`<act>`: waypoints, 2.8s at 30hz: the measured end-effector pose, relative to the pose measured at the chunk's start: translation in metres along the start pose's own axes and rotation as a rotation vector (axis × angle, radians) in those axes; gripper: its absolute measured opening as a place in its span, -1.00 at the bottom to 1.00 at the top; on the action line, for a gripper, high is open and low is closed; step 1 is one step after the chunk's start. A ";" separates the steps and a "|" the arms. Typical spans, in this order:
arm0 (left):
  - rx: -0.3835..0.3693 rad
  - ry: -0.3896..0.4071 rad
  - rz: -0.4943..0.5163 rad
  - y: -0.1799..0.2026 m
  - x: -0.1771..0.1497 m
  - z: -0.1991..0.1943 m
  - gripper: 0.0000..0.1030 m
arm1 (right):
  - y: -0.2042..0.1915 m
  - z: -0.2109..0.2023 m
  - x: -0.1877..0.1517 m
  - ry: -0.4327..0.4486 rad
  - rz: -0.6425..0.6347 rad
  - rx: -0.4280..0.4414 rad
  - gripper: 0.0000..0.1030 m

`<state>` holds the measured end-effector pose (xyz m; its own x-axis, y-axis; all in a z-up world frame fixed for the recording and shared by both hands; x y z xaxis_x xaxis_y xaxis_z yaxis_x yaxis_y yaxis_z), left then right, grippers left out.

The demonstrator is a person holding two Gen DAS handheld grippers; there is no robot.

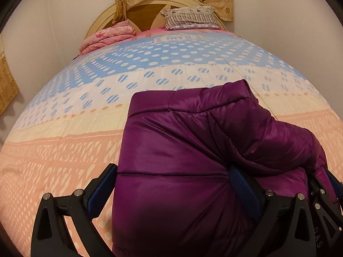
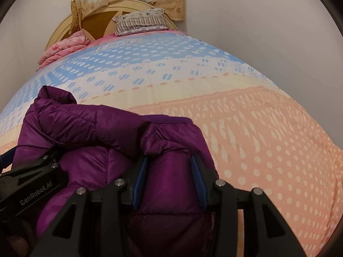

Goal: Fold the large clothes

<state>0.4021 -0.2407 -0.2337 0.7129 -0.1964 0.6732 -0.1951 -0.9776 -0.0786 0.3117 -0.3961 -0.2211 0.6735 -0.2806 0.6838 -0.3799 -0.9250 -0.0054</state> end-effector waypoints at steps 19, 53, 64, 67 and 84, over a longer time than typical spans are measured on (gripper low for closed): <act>0.008 -0.019 0.020 0.004 -0.001 0.007 0.98 | 0.001 0.009 0.000 -0.029 -0.002 -0.002 -0.11; 0.009 -0.028 0.030 0.002 -0.003 0.011 0.98 | 0.004 0.018 0.001 -0.047 -0.007 -0.003 -0.07; 0.010 -0.027 0.033 0.000 -0.004 0.012 0.98 | 0.004 0.019 0.000 -0.045 0.002 0.005 -0.06; 0.010 -0.026 0.032 0.002 -0.003 0.012 0.98 | 0.004 0.018 0.000 -0.044 0.002 0.004 -0.06; -0.043 -0.030 0.050 -0.015 -0.006 -0.022 0.98 | 0.011 0.016 -0.002 -0.047 0.044 0.057 0.00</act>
<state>0.3859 -0.2230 -0.2203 0.7214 -0.2480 0.6466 -0.2595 -0.9625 -0.0797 0.3163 -0.4102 -0.2342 0.6866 -0.3317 0.6470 -0.3738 -0.9243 -0.0772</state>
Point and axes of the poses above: each gripper's, at about its wrist camera, not at the fingertips, and z roughly the way its jaws point, y to its right, x to its top, the point moved 6 cm from there along z, roughly the way its jaws point
